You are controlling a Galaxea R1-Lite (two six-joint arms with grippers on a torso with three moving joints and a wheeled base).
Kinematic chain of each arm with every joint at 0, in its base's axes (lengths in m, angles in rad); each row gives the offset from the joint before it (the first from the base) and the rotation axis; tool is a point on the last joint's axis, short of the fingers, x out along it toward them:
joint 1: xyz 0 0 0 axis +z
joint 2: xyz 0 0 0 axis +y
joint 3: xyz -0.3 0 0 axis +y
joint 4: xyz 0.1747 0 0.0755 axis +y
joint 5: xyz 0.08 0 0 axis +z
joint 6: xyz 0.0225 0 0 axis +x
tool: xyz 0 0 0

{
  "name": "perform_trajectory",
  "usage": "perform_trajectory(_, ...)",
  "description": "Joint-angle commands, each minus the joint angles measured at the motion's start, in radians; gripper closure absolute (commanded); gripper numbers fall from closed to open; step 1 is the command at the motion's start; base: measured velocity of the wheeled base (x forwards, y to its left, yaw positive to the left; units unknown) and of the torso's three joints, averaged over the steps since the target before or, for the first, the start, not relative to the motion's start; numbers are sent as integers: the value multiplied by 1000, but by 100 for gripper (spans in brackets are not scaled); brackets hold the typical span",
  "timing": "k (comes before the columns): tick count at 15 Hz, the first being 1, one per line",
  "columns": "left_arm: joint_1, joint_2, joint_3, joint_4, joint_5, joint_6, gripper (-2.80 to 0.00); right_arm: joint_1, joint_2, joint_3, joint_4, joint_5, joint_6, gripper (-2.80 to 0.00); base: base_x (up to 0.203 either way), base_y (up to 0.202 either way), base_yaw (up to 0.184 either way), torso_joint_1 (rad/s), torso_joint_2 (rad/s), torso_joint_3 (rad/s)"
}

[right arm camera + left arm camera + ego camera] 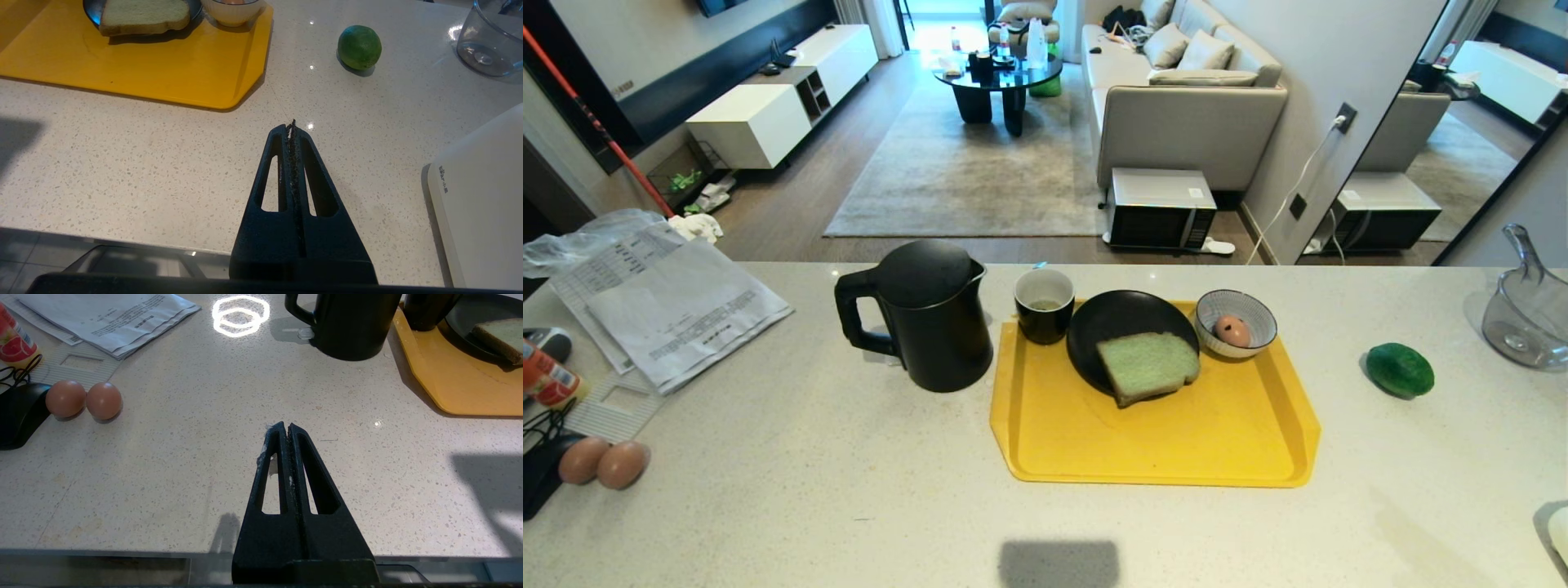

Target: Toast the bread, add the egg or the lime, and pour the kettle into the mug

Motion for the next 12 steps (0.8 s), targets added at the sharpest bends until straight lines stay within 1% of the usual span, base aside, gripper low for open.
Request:
perform_trajectory(1,0,-2,14,-1,0,-1,0,0,0,0,0,0,-1,0,0,0,0,0,0,0)
perform_trajectory(12,0,-2,14,-1,0,-1,0,0,0,0,0,0,-1,0,0,0,0,0,0,0)
